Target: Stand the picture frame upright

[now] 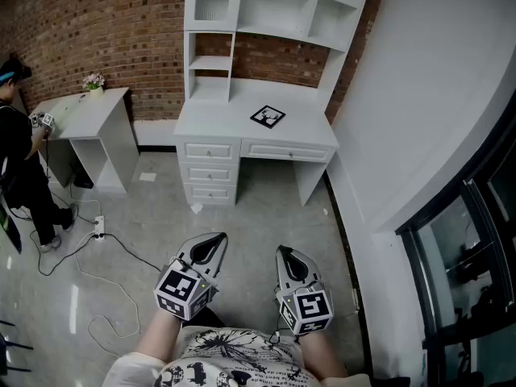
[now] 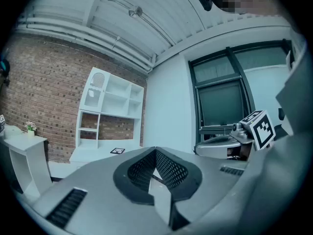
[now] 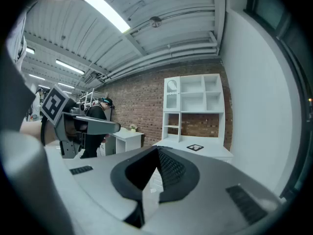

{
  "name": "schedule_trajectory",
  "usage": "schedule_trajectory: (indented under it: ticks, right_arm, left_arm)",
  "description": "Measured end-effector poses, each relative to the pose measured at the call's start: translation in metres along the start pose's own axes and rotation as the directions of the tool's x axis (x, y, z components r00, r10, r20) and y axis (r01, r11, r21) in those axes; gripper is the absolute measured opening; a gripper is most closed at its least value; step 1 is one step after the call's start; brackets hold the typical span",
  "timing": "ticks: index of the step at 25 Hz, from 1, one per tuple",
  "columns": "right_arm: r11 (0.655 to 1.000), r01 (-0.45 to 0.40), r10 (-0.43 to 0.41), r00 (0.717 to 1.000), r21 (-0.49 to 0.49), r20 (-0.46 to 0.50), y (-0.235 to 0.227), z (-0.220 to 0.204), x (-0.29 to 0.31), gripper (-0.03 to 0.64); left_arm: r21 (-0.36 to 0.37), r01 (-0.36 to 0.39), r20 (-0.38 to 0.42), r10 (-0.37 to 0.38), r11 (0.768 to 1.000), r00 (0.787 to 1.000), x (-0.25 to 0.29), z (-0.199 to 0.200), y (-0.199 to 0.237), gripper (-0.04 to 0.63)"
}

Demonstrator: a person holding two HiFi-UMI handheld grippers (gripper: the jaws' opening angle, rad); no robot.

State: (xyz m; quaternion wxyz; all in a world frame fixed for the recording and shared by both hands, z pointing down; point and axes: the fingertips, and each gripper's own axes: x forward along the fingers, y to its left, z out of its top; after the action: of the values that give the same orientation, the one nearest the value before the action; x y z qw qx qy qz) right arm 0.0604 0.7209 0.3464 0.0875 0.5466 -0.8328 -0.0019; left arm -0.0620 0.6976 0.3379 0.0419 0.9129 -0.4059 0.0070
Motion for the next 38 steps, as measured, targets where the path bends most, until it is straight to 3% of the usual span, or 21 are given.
schedule_trajectory:
  ticks: [8, 21, 28, 34, 38]
  right_arm:
    - [1.000, -0.014, 0.014, 1.000, 0.025, 0.001, 0.003, -0.003, 0.003, 0.003]
    - [0.999, 0.001, 0.002, 0.998, 0.046, -0.060, -0.014, -0.031, 0.012, 0.005]
    - [0.998, 0.008, -0.001, 0.996, 0.069, -0.094, -0.036, -0.047, 0.033, 0.005]
    - [0.997, -0.025, 0.032, 0.995, 0.072, -0.094, -0.044, -0.057, 0.063, 0.005]
    - [0.995, -0.045, 0.056, 0.991, 0.083, -0.124, -0.057, -0.063, 0.092, 0.005]
  left_arm:
    - [0.025, 0.000, -0.044, 0.001, 1.000, 0.999, 0.000, -0.011, 0.004, 0.011]
    - [-0.010, 0.000, -0.074, 0.000, 1.000, 0.997, 0.020, -0.031, 0.000, 0.011]
    - [-0.048, -0.020, -0.105, 0.015, 0.999, 0.994, 0.044, -0.045, 0.017, 0.011]
    - [-0.049, 0.031, -0.070, -0.035, 0.998, 0.997, 0.071, -0.046, 0.028, 0.011]
    - [-0.066, 0.041, -0.091, -0.047, 0.997, 0.995, 0.104, -0.051, 0.046, 0.011]
